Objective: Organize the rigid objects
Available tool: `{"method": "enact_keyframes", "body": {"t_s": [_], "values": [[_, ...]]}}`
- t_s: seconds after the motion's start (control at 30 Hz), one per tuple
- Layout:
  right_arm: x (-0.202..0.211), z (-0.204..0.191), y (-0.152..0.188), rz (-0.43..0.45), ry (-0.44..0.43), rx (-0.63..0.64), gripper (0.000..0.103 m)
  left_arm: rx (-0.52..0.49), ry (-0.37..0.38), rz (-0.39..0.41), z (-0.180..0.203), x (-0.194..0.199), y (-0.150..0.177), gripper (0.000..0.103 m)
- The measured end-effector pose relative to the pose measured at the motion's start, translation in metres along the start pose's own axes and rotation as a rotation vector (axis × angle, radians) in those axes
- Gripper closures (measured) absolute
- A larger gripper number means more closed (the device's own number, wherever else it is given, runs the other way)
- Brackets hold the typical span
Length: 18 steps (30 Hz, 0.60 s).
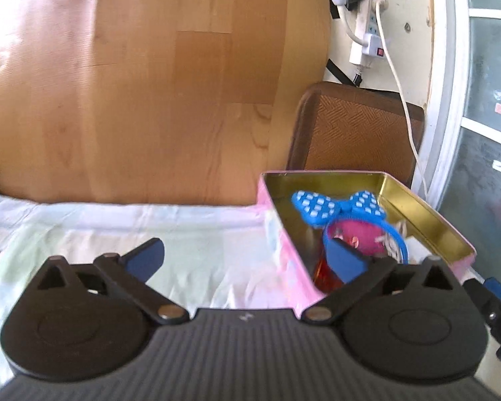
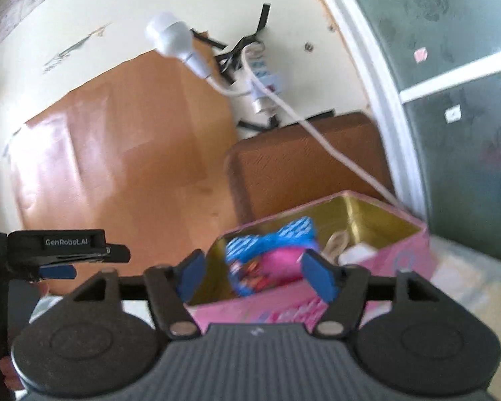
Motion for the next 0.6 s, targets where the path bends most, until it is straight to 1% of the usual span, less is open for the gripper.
{"method": "enact_keyframes", "body": {"t_s": [0.07, 0.1, 0.17, 0.27, 0.37, 0.43, 0.6], "values": [[0.008, -0.006, 0.004, -0.01, -0.014, -0.047, 0.008, -0.016, 0.001, -0.014, -0.004, 0.015, 0.008, 0.0], [0.013, -0.009, 0.005, -0.014, -0.026, -0.068, 0.004, -0.024, -0.002, -0.015, -0.011, 0.021, 0.014, 0.0], [0.023, -0.015, 0.008, -0.03, -0.036, -0.094, 0.0, -0.044, -0.037, -0.006, -0.017, 0.033, 0.024, 0.0], [0.035, -0.028, 0.013, -0.063, -0.039, -0.097, 0.0, -0.077, -0.11, 0.014, -0.022, 0.046, 0.035, 0.0], [0.044, -0.044, 0.016, -0.086, -0.016, -0.05, 0.0, -0.098, -0.149, 0.017, -0.026, 0.052, 0.04, 0.0], [0.048, -0.051, 0.015, -0.085, -0.008, -0.032, 0.0, -0.097, -0.164, 0.009, -0.029, 0.055, 0.042, 0.0], [0.053, -0.064, 0.014, -0.081, -0.026, -0.009, 0.0, -0.081, -0.161, 0.033, -0.036, 0.068, 0.043, 0.0]]}}
Point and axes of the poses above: each gripper's, at about its wrist camera, not at the fingertips, and x roughly against the way its jaws point, z to its right, y to its underside, the point moved 3 cm from there along -x, roughly the way its jaws point, and after that the axes turned 13 degrees about -y, right-handed, at the moved point
